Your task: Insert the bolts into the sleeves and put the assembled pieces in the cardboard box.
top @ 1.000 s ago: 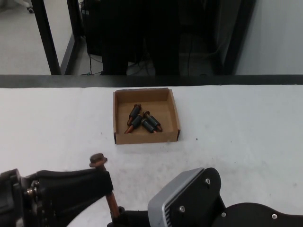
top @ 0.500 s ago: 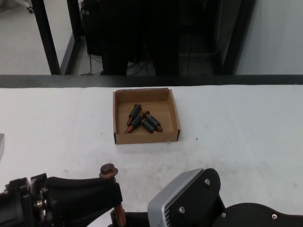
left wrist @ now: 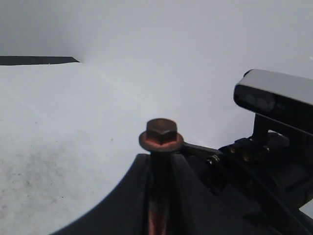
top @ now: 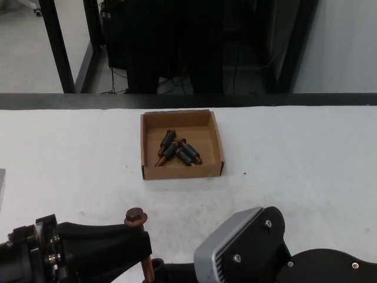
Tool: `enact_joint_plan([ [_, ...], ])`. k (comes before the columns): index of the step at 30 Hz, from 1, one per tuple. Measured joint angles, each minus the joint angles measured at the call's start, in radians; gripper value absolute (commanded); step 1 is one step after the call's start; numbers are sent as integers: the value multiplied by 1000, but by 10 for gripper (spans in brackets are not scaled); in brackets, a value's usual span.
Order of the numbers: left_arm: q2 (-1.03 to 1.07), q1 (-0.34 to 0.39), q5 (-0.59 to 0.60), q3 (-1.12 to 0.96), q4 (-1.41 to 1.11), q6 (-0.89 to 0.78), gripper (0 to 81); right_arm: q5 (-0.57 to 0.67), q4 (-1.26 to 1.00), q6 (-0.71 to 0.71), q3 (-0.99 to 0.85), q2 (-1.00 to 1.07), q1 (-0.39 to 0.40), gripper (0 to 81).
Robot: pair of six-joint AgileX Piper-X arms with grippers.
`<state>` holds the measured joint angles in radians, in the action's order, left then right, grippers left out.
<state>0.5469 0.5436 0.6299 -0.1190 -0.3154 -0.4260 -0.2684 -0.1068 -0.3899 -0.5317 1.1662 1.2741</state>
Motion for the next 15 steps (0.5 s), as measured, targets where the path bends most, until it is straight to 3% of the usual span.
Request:
enact_joint_plan([
  [15, 0, 0, -23, 2, -28, 7, 8, 42, 2, 0, 0, -7, 2, 2],
])
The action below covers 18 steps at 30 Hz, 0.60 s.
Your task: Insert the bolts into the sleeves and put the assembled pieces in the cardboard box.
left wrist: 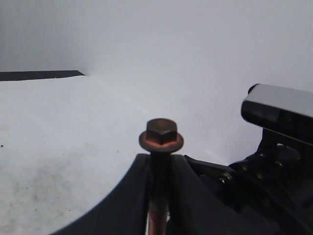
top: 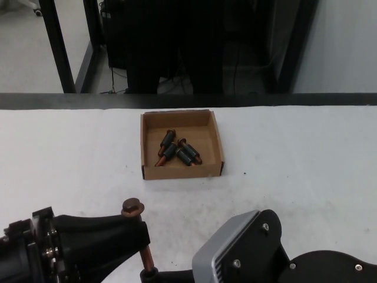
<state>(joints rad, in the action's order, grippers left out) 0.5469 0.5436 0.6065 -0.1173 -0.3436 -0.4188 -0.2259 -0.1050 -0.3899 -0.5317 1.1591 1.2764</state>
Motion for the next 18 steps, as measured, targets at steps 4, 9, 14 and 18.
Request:
enact_joint_plan([
  [4, 0, 0, -2, 0, 5, 0, 8, 0, 0, 0, 0, -7, 0, 2],
  [9, 0, 0, 9, 0, 2, -15, 8, 0, 3, 6, 0, -23, 0, 2],
  [14, 0, 0, 26, 0, 7, -26, 8, 0, 6, 9, 0, -27, 0, 2],
  [18, 0, 0, 46, 0, 9, -26, 8, 0, 4, 13, 0, -31, 0, 2],
])
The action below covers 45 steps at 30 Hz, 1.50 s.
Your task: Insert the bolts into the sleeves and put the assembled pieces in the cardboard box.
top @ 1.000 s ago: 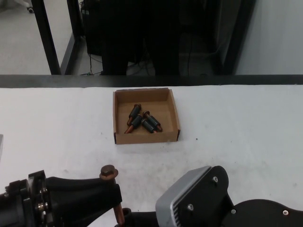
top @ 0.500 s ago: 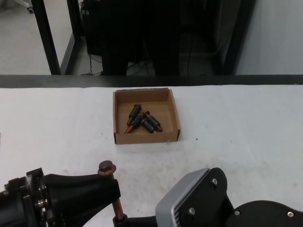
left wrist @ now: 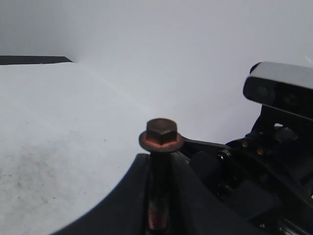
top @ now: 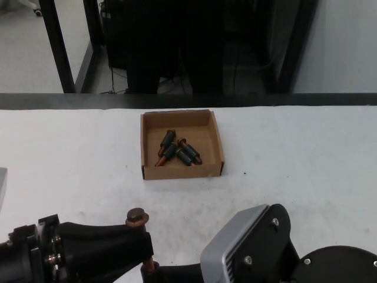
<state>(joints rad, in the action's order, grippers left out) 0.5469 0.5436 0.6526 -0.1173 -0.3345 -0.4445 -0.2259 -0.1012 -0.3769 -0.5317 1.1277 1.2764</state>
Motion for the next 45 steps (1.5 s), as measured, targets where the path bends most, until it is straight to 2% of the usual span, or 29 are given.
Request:
enact_joint_plan([
  [8, 0, 0, 39, 0, 6, 3, 5, 3, -2, 1, -4, -2, 0, 2],
  [9, 0, 0, 52, 0, 8, 16, 31, 3, -2, 7, -8, -2, 0, 2],
  [12, 0, -2, 63, 0, 13, 35, 178, 3, -2, 19, -15, -4, 0, 2],
  [17, 0, -2, 91, 0, 13, 52, 603, 5, -2, 27, -16, -3, 0, 2],
  [19, 0, -2, 92, 0, 13, 46, 653, 5, -2, 27, -16, -3, 0, 2],
  [25, 0, -2, 50, 0, 35, 39, 603, -4, 3, 27, -20, -3, -2, 2],
  [30, 0, -2, -31, 0, 115, 98, 586, -14, 190, 27, -121, -3, -63, 2],
  [32, 0, -2, -57, 0, 160, 119, 517, -10, 269, 36, -176, -3, -115, 2],
  [33, 0, -2, -64, 0, 177, 124, 453, -1, 307, 41, -203, -3, -146, 2],
  [34, 0, -2, -72, 0, 186, 127, 371, 22, 367, 55, -248, -3, -209, 2],
  [38, 0, -2, -92, -6, 204, 133, 20, 85, 458, 62, -329, 6, -356, 2],
  [39, 0, -2, -95, -7, 204, 133, 3, 106, 478, 62, -348, 15, -395, 2],
  [40, 0, -2, -104, -9, 204, 136, 6, 153, 505, 62, -387, 43, -467, 2],
  [41, 0, -2, -107, -12, 204, 136, 8, 178, 516, 62, -406, 64, -499, 2],
  [42, 0, -2, -120, -15, 207, 136, 8, 178, 518, 62, -406, 69, -499, 2],
  [45, 0, -2, -185, -21, 207, 136, 8, 241, 544, 71, -466, 148, -568, 2],
])
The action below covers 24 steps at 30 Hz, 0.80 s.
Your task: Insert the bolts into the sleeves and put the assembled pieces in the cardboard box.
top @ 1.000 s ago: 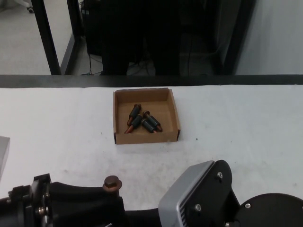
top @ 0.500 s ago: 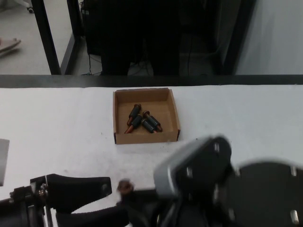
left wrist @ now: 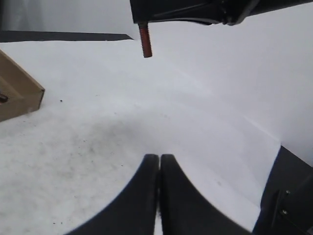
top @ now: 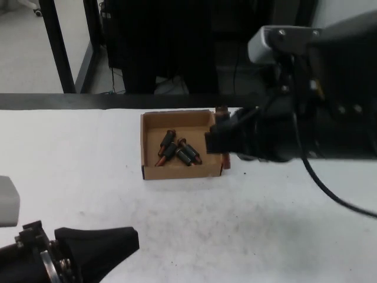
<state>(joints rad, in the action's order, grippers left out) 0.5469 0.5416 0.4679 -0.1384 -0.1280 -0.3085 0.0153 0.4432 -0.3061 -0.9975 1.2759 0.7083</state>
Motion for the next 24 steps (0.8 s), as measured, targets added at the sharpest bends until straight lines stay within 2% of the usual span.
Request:
enact_joint_plan([
  [9, 0, 0, -18, -4, 0, -28, 8, 94, 66, 35, -199, 268, -90, 2],
  [15, 0, 0, -9, -4, 62, -59, 8, 119, 162, 75, -446, 509, -143, 2],
  [17, 0, 0, -7, -4, 102, -53, 8, 123, 235, 109, -588, 618, -169, 2],
  [18, 0, 0, -7, -4, 128, -43, 8, 125, 280, 125, -686, 680, -184, 2],
  [24, 0, 0, -88, -4, 181, 145, 8, 125, 421, 148, -926, 843, -227, 2],
])
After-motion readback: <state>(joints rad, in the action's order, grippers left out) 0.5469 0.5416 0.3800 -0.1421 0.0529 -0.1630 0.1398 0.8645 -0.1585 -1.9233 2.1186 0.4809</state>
